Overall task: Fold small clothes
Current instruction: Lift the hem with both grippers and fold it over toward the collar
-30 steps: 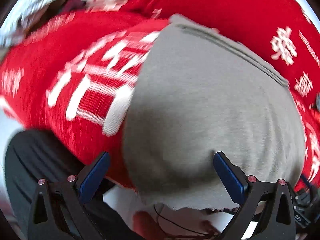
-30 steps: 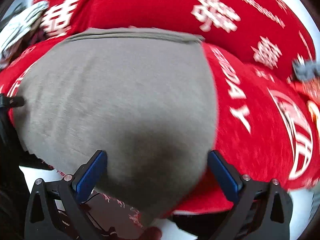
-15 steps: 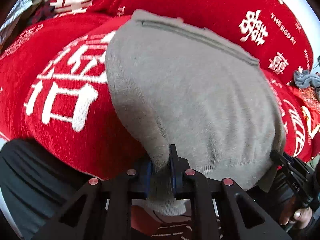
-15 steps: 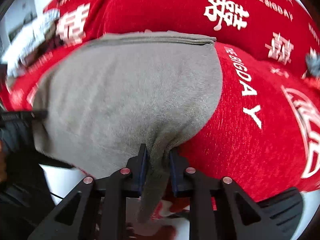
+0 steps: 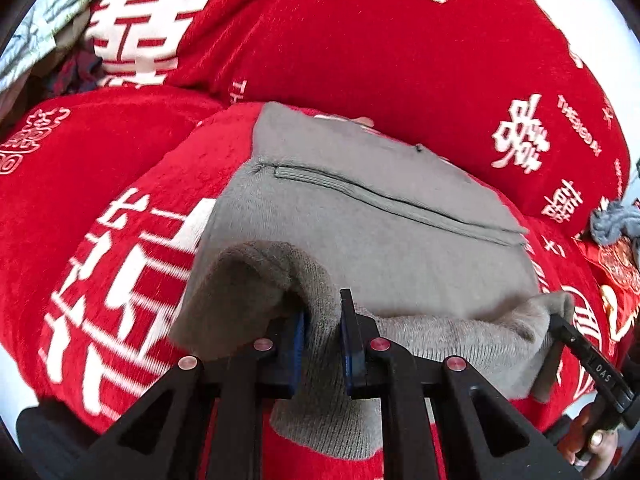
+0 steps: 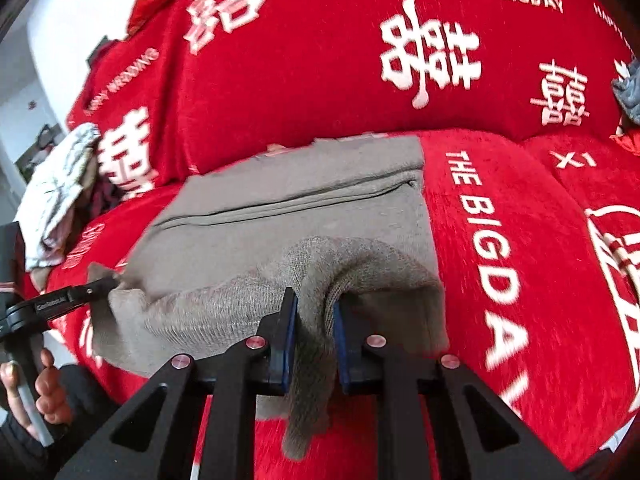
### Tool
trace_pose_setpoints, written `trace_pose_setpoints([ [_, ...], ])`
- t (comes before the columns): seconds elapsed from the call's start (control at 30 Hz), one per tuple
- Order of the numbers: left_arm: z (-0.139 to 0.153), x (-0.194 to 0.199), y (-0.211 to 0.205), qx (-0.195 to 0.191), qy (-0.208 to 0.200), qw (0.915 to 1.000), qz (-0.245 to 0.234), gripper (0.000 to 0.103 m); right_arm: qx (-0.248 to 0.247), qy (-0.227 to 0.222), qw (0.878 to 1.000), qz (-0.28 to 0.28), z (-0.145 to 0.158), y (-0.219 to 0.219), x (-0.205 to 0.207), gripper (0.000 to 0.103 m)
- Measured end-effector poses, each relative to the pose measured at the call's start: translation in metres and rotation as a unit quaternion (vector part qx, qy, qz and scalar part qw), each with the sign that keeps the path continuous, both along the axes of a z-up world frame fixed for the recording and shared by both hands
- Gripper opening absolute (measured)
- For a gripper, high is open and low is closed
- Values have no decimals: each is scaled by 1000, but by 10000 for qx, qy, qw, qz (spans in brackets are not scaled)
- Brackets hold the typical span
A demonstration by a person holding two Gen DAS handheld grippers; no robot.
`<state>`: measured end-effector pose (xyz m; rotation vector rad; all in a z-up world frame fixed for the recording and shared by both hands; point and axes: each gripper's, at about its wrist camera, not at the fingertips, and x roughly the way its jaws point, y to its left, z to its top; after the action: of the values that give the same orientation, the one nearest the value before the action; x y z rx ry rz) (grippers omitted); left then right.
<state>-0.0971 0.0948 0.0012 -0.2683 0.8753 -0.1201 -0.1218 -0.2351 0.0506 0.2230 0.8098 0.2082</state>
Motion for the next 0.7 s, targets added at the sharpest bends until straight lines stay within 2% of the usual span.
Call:
trace_pose_setpoints([
  [0.13, -18, 13, 3, -99, 147, 9998, -67, 18, -39, 315, 9995, -58, -21, 1, 25, 19],
  [0.2, -17, 8, 9, -287, 117, 9994, -171, 19, 109, 317, 9994, -35, -24, -1, 24, 25],
  [0.23, -18, 6, 12, -397, 153, 9989, -221, 32, 201, 319, 9993, -10, -23, -4, 22, 29],
  [0.27, -18, 0, 19, -666, 178, 9971, -333, 53, 344, 353, 9988, 41, -22, -7, 18, 41],
  [0.3, -17, -8, 25, -815, 134, 9960, -351, 63, 424, 344, 9985, 57, -21, -10, 13, 57],
  [0.33, -15, -15, 29, -890, 73, 9956, -285, 80, 454, 300, 9985, 43, -19, -13, 6, 62],
  [0.37, -14, -27, 35, -921, -36, 9956, -171, 84, 422, 200, 9989, 20, -16, -15, -5, 67],
  [0.47, -16, -41, 32, -938, 5, 9952, -272, 84, 350, 123, 9993, 68, -14, -18, -26, 67],
  [0.6, -25, -44, 15, -691, 156, 9968, -362, 83, 576, 359, 9973, 264, -27, -15, -33, 67],
  [0.63, -26, -42, 10, -612, 186, 9972, -385, 70, 598, 400, 9969, 309, -30, -13, -32, 67],
  [0.67, -28, -38, 4, -535, 276, 9972, -435, 53, 580, 417, 9969, 328, -32, -11, -29, 66],
  [0.7, -29, -35, 2, -505, 349, 9971, -448, 48, 547, 401, 9972, 323, -34, -9, -27, 60],
])
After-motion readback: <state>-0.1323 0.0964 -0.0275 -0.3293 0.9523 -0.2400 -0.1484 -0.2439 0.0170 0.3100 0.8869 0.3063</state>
